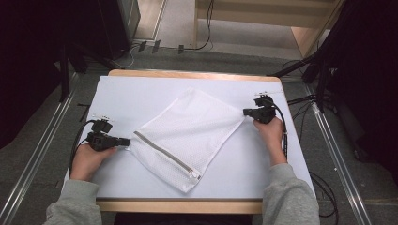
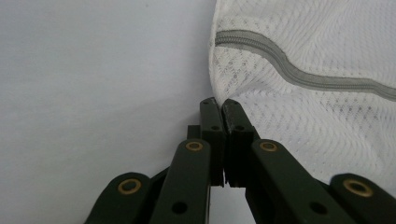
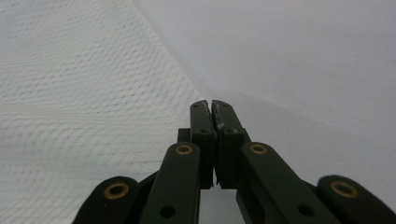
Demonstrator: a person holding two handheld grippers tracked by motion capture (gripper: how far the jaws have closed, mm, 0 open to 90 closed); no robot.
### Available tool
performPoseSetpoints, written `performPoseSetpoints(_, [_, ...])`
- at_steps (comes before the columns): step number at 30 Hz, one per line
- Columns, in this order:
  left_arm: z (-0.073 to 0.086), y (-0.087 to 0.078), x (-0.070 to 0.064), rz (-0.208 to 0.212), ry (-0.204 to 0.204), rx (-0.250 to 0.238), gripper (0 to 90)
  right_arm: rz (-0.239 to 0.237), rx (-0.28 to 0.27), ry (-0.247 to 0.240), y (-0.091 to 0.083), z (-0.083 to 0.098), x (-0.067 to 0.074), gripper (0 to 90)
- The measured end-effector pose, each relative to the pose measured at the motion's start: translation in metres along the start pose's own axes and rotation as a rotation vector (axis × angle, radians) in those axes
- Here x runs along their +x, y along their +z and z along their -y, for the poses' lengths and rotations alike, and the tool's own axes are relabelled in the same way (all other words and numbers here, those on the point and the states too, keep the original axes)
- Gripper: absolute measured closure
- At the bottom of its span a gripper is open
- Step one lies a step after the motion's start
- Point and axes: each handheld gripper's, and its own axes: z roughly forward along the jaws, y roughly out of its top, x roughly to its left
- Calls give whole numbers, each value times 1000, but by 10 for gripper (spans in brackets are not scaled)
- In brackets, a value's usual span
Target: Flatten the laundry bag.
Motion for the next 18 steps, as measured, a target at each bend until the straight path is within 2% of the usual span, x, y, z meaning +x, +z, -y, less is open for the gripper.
performPoseSetpoints(6, [2, 0, 0, 35, 0, 10, 897, 10, 2, 7, 1, 2, -3, 894])
performPoseSetpoints(14, [10, -5, -8, 50, 16, 26, 900, -2, 7, 27, 7, 4, -7, 894])
performPoseSetpoints(18, [16, -6, -9, 59, 14, 29, 898, -2, 16, 20, 12, 4, -6, 893])
